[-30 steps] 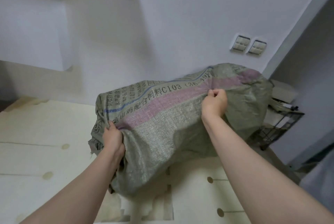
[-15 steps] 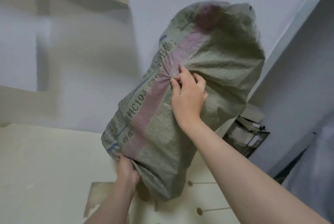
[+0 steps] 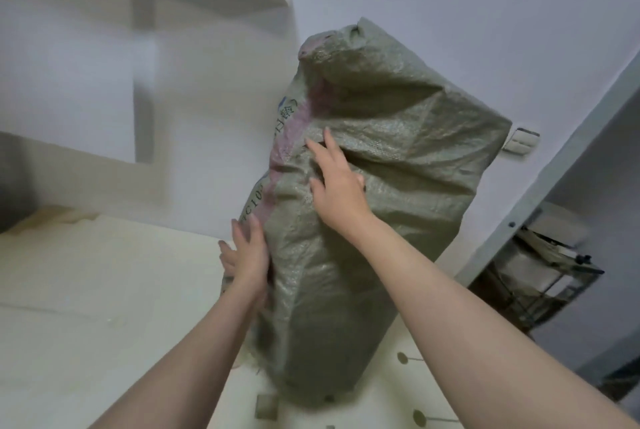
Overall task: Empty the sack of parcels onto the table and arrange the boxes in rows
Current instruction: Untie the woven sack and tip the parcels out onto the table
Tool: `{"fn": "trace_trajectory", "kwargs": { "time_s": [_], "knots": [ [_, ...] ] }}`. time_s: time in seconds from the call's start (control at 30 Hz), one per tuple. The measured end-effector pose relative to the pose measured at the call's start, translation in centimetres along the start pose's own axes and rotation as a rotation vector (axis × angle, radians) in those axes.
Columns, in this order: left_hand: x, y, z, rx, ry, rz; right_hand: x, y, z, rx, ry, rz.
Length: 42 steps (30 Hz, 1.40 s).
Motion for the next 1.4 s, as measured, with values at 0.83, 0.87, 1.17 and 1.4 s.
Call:
{"fn": "trace_trajectory", "kwargs": {
  "time_s": [0.83, 0.87, 1.17, 1.4],
  "knots": [
    [-13.1, -13.4, -16.6, -0.688, 0.602, -0.04, 9.7, -9.0, -20.1, -0.661, 0.711, -0.457],
    [-12.4, -13.4, -16.8, -0.672, 0.56, -0.047, 9.8, -8.9, -19.2, -0.633, 0.701, -0.458],
    [-3.2, -12.1, -17.7, -0.543, 0.221, -0.116, 9.2, -8.4, -10.9, -0.461, 0.649, -0.256],
    [1.1, -10.8, -17.0, -0.477, 0.081, 0.001, 8.0, -9.5, -6.7, -0.46, 0.476, -0.271]
  ]
}}
Point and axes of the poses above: each hand's wrist, its own y-axis towards the middle knuckle, its own x-axis out of the back of the hand, z = x × y, the point moved 9 cm from there along y, towards the middle knuckle, and after that the axes turned 2 degrees about y, right-handed, at the moved point
